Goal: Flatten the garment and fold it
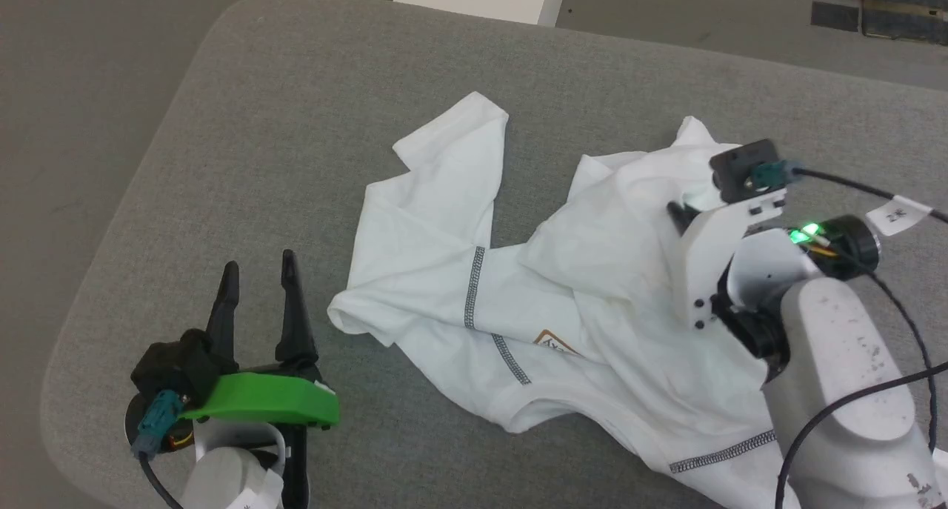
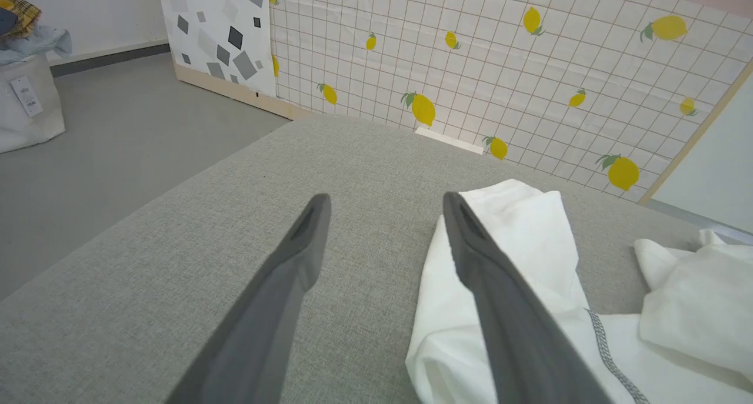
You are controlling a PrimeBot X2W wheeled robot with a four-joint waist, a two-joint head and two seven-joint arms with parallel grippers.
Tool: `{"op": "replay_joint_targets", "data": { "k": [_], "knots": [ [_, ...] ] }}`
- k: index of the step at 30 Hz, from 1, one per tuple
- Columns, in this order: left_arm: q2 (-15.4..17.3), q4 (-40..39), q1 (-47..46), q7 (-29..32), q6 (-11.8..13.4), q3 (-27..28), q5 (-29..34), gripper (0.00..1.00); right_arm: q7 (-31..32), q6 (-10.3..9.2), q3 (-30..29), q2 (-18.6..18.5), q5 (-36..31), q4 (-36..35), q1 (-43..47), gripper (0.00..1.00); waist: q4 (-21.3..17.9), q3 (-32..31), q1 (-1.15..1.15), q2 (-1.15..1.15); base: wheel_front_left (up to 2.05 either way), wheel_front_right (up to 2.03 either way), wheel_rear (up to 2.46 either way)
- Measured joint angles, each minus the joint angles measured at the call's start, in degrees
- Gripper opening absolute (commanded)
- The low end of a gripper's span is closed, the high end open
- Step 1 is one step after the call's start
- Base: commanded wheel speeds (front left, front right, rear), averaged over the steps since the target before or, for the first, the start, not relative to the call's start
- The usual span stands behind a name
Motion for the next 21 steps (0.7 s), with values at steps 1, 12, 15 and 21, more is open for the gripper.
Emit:
{"op": "replay_joint_targets", "data": {
  "k": [1,12,15,21],
  "knots": [
    [-0.1,0.3,-0.1,0.0,-0.3,0.1,0.2,1.0,-0.5,0.0,-1.2,0.2,-0.5,-0.2,-0.4,0.0,0.1,0.1,0.0,0.0,0.0,0.0,0.0],
    [-0.5,1.7,-2.8,0.0,-2.4,-0.6,0.7,1.0,-7.4,0.01,-5.5,-11.6,-8.8,5.0,-18.7,0.0,1.7,1.6,0.0,0.0,0.0,0.0,0.0],
    [-0.5,1.6,-3.4,0.0,-2.3,-1.9,0.4,1.0,-11.0,0.01,-5.8,-14.7,-11.2,9.2,-23.7,0.0,2.5,2.6,0.0,0.0,0.0,0.0,0.0],
    [-0.6,1.6,-3.8,0.0,-2.2,-3.8,-0.4,1.0,-13.7,0.01,-6.2,-15.8,-11.9,18.2,-27.5,0.18,4.4,4.6,0.0,0.0,0.0,0.0,0.0]
  ]
}}
